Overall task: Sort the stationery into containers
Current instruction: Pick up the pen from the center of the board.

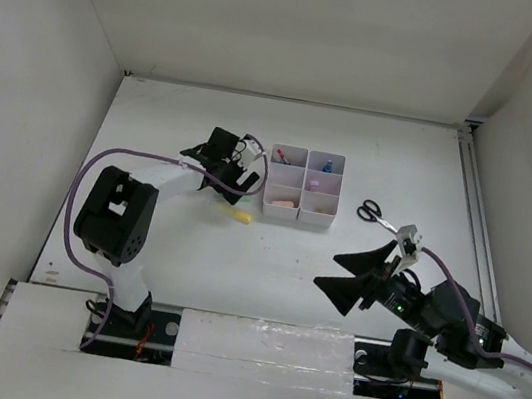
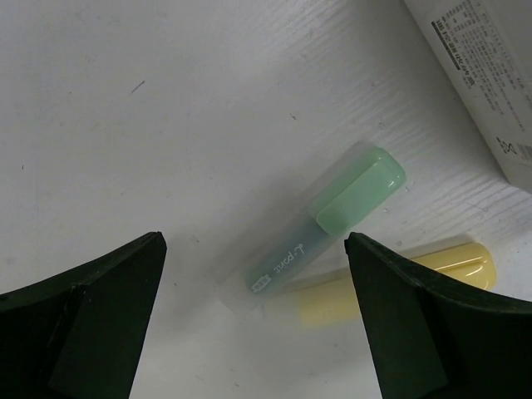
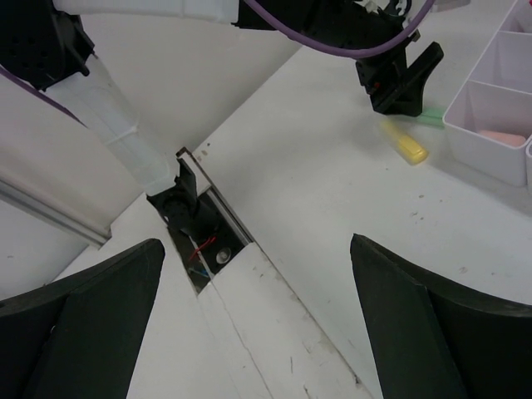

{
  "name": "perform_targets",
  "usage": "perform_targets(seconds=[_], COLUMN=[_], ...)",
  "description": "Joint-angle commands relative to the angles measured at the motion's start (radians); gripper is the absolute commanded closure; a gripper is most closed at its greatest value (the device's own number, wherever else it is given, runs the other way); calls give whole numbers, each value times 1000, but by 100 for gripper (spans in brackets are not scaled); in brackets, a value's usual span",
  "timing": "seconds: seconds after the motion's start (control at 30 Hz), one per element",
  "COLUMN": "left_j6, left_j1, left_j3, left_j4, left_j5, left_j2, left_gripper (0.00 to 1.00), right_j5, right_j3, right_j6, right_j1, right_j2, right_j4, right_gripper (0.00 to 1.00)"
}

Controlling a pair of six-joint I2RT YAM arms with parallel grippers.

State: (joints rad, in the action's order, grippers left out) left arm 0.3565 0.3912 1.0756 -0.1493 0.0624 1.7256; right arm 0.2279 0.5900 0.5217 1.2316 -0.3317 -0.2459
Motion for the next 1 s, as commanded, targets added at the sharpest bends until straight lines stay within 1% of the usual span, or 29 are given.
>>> perform_targets(seconds=[0.0,0.07,0.23,0.4,0.5,0.63,0.8,0.97], left_j6=[27,27,27,27,16,16,16,16], left_j1=[-6,-17,-26,-35,-35,-35,-35,-35], left_j3=[11,1,-22,-11,-11,-2,-34,-22], left_j4=[31,40,40,31,20,20,20,20], left_j5=[42,42,60,60,83,113,122,113], left_j2=[-44,-53,-43,-34,-34,-72,-72,-20], left_gripper=[13,13,19,19,21,21,21,21], right_j5=[-2,-2,-12,-12,-12,-12,-21,-21], right_j3=[14,14,14,14,14,14,14,14], right_j6=[8,8,8,17,17,17,17,26], right_j1=[0,0,0,0,0,0,0,0], right_j2=[10,0,-21,-10,-1,-1,-1,19], right_j4=[2,2,13,13,13,3,14,3], right_gripper=[0,0,0,0,0,0,0,0])
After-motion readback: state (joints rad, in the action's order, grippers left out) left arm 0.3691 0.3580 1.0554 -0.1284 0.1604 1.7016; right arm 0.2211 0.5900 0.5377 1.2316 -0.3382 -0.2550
